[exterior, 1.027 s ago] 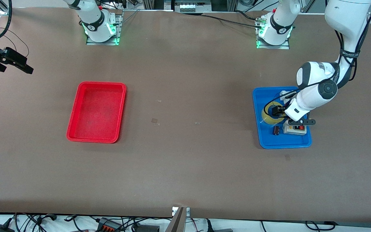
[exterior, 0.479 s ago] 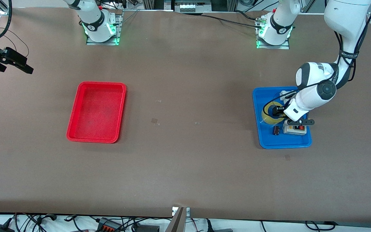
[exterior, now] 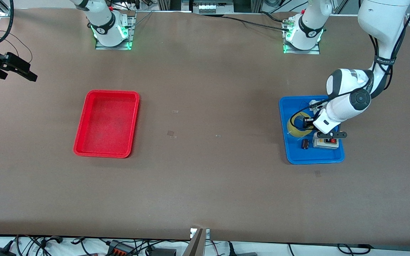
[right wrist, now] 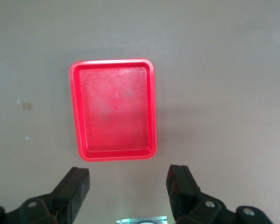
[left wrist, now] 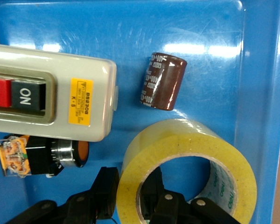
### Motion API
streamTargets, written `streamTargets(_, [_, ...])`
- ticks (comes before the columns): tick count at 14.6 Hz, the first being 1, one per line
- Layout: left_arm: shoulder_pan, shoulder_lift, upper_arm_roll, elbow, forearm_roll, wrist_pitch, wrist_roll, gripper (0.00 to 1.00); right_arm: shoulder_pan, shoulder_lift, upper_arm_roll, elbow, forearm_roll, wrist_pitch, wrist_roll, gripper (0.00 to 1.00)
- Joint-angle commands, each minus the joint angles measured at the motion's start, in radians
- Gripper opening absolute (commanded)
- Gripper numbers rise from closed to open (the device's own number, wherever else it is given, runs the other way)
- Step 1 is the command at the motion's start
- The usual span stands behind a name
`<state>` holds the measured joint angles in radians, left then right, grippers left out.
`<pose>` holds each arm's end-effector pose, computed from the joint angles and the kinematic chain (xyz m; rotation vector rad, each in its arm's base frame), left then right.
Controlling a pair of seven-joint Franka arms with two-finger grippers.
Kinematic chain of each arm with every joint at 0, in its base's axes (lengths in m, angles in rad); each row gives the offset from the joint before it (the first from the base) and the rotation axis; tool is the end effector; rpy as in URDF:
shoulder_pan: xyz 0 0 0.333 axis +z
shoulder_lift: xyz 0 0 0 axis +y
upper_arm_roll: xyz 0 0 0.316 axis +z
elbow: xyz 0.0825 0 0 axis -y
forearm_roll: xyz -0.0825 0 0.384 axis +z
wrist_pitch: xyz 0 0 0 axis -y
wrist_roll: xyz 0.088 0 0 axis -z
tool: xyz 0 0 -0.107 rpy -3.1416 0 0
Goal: Place and move tape with both arms
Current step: 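Lower the left gripper onto the tape roll rim and close it, then lift the tape roll with the left gripper and carry it toward mid-table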
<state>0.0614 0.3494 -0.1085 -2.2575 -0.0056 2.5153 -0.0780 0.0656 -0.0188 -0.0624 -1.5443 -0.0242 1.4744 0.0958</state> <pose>0.5298 -0.0264 0.1998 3.1029 0.0627 -0.1429 0.5389 -0.0014 0.6390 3.1117 -0.1468 -0.0778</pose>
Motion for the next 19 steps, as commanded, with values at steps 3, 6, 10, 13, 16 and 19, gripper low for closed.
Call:
streamTargets(3, [-0.012,-0.041,-0.002,0.009,-0.01,-0.028,-0.025,0.15,-0.004,0.0,0.003,0.01,0.007,-0.014,-0.019,0.99])
streamTargets(6, [-0.009,-0.154,-0.003,0.019,-0.011,-0.131,-0.036,0.14,-0.004,0.0,0.003,0.012,0.007,-0.014,-0.019,0.99])
streamTargets(10, [-0.011,-0.32,-0.055,0.026,-0.011,-0.266,-0.077,0.14,-0.006,0.0,0.001,0.012,0.007,-0.014,-0.019,0.99])
streamTargets(13, [-0.009,-0.362,-0.21,0.026,-0.011,-0.3,-0.268,0.14,-0.006,0.0,0.001,0.012,0.006,-0.014,-0.021,0.99])
streamTargets(16, [-0.011,-0.346,-0.359,0.03,-0.011,-0.291,-0.426,0.14,-0.009,0.0,0.001,0.012,0.003,-0.016,-0.022,0.99])
streamTargets(19, [-0.012,-0.281,-0.462,0.078,-0.01,-0.291,-0.515,0.14,-0.01,0.0,0.0,0.01,0.001,-0.016,-0.021,0.99])
